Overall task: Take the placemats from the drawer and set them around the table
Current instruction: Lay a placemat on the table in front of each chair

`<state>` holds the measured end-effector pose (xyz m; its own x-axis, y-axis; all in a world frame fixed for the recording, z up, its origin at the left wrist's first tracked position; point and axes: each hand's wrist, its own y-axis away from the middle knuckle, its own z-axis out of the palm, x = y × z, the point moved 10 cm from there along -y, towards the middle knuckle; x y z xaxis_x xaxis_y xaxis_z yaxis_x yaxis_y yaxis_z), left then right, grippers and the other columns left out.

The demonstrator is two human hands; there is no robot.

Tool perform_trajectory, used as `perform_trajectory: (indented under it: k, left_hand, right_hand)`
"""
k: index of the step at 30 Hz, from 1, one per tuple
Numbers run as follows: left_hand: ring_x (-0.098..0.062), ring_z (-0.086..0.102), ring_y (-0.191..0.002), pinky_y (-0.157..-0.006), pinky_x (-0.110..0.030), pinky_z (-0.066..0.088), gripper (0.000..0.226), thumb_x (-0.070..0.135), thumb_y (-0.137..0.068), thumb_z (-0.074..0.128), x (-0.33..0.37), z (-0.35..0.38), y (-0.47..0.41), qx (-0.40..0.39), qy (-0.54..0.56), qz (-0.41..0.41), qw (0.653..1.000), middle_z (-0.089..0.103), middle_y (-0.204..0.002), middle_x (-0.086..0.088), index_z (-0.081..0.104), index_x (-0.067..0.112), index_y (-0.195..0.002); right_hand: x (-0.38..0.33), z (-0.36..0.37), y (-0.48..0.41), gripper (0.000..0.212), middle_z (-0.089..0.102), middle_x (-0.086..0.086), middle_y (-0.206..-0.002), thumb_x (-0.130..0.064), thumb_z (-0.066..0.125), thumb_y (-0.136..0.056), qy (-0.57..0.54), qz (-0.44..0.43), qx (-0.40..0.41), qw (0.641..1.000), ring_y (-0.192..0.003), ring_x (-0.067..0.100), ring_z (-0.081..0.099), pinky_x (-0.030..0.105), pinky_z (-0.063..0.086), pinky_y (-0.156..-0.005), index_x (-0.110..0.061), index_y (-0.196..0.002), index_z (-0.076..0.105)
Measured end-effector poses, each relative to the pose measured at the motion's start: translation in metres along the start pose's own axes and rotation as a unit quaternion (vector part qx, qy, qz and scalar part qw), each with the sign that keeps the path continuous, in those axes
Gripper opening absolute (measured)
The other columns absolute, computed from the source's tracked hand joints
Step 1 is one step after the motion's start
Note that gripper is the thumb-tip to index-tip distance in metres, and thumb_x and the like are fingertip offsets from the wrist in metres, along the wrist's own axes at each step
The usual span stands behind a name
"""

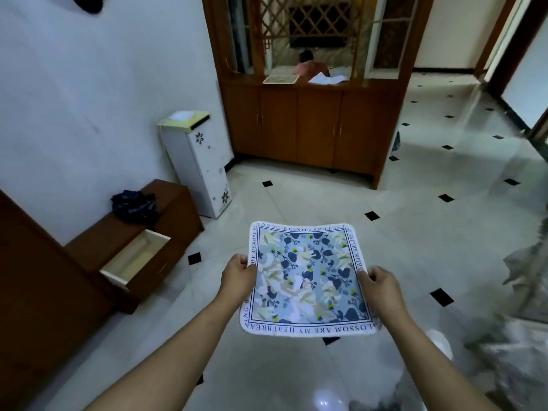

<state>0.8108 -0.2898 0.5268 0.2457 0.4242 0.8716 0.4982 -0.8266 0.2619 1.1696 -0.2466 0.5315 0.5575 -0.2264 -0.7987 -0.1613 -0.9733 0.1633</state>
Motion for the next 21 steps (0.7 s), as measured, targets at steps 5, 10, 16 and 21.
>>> perform_trajectory:
  k: [5,10,16,21]
  left_hand:
    - [-0.02,0.07,-0.076,-0.067,-0.035,0.056,0.005,0.021,-0.083,0.056,0.032,0.031,-0.107,-0.019,-0.005,0.0,1.0,0.072,-0.087,-0.002,0.057,0.019,-0.088]
    - [-0.014,0.066,-0.075,-0.057,-0.027,0.048,0.01,0.015,-0.087,0.055,0.1,0.111,-0.227,-0.102,-0.02,0.053,0.993,0.069,-0.091,-0.001,0.058,0.013,-0.096]
    - [-0.017,0.07,-0.077,-0.062,-0.029,0.053,0.009,0.014,-0.087,0.054,0.201,0.246,-0.291,-0.23,-0.041,0.107,0.966,0.071,-0.09,-0.001,0.06,0.016,-0.094]
    - [-0.019,0.071,-0.077,-0.067,-0.036,0.059,0.011,0.014,-0.086,0.055,0.277,0.392,-0.285,-0.339,-0.056,0.149,0.927,0.072,-0.088,0.0,0.062,0.017,-0.094]
  right_hand:
    - [-0.034,0.022,-0.101,0.035,0.054,0.006,-0.057,-0.027,0.055,-0.094,0.006,-0.008,0.01,1.0,-0.05,0.019,0.049,0.03,0.033,-0.048,-0.012,-0.064,0.044]
    - [-0.029,0.013,-0.208,0.034,0.053,0.014,-0.061,-0.031,0.054,-0.091,0.012,0.054,0.085,0.995,-0.054,0.024,0.047,0.033,0.035,-0.053,-0.015,-0.065,0.04]
    - [0.001,-0.064,-0.259,0.032,0.061,0.021,-0.067,-0.034,0.053,-0.09,-0.012,0.159,0.194,0.968,-0.057,0.029,0.053,0.033,0.039,-0.054,-0.012,-0.066,0.048]
    - [0.055,-0.146,-0.271,0.037,0.046,0.009,-0.055,-0.031,0.056,-0.089,-0.045,0.228,0.303,0.924,-0.053,0.025,0.044,0.034,0.035,-0.052,-0.013,-0.06,0.04]
